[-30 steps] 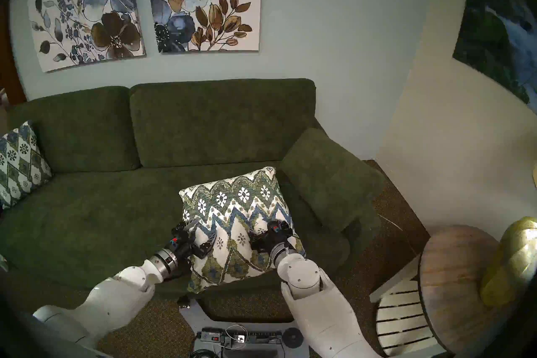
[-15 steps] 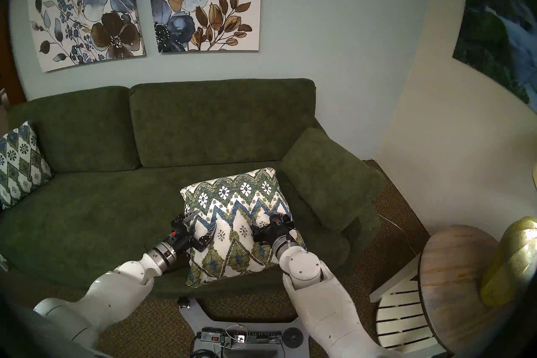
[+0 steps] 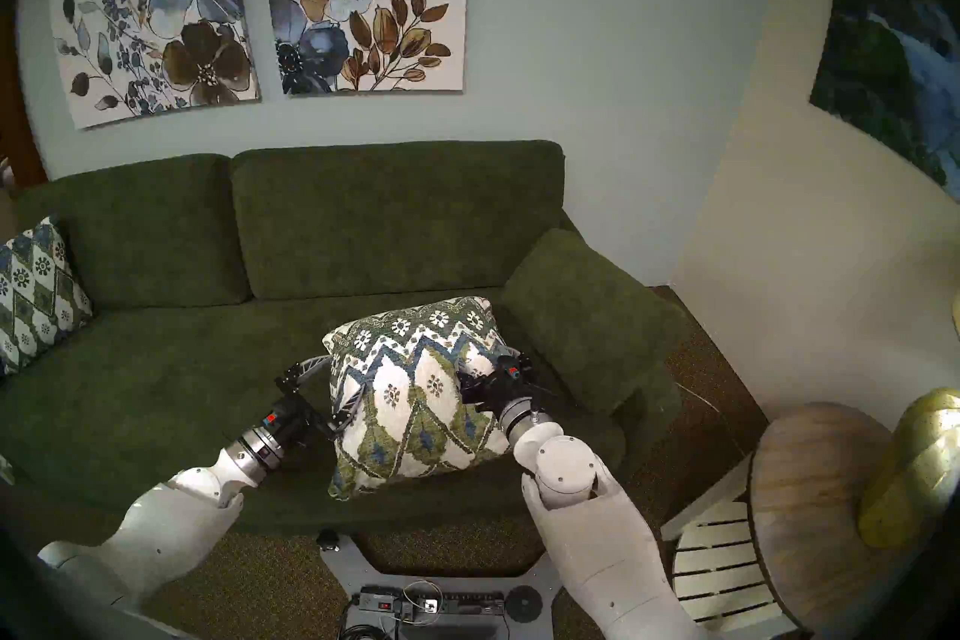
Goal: Fluff a cushion
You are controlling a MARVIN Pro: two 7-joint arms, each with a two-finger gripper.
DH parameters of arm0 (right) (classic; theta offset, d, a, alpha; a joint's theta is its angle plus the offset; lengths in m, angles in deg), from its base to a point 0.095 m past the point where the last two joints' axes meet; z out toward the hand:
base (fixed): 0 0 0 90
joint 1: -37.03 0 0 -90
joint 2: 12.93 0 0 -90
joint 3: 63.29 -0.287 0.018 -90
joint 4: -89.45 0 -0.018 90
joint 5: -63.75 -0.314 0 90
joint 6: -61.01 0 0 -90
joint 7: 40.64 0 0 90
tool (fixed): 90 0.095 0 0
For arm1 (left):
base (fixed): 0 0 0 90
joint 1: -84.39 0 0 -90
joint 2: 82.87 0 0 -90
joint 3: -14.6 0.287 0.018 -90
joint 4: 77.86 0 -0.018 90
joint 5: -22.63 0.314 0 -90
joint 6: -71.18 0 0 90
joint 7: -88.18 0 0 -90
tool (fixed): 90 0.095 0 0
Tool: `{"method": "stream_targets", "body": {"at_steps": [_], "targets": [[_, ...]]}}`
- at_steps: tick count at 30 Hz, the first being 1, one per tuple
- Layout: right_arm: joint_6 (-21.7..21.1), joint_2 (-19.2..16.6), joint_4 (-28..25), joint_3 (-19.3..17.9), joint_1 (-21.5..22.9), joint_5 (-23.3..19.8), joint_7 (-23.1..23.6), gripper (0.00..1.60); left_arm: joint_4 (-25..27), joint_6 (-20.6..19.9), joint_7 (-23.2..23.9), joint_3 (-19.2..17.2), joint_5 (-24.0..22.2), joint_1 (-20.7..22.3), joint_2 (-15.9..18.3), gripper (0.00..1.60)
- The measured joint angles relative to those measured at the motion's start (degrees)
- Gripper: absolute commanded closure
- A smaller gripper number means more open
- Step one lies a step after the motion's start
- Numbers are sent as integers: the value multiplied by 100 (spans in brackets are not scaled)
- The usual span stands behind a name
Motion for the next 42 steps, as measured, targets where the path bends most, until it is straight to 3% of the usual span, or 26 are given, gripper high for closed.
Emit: {"method": "stream_targets", "body": {"at_steps": [13, 22, 36, 42], "targets": [[193, -281, -892, -338, -464, -233, 207, 0, 422, 36, -18, -438, -190, -646, 510, 0], [223, -611, -1450, -942, -1004, -478, 297, 0, 549, 42, -138, -698, -404, -1302, 795, 0], [70, -900, -2257, -1500, -1906, -1005, 610, 0, 921, 43, 23, -293, -685, -2219, 653, 0], [-147, -977, -2637, -1616, -2290, -1260, 798, 0, 1335, 43, -117, -584, -871, -2707, 722, 0]]}}
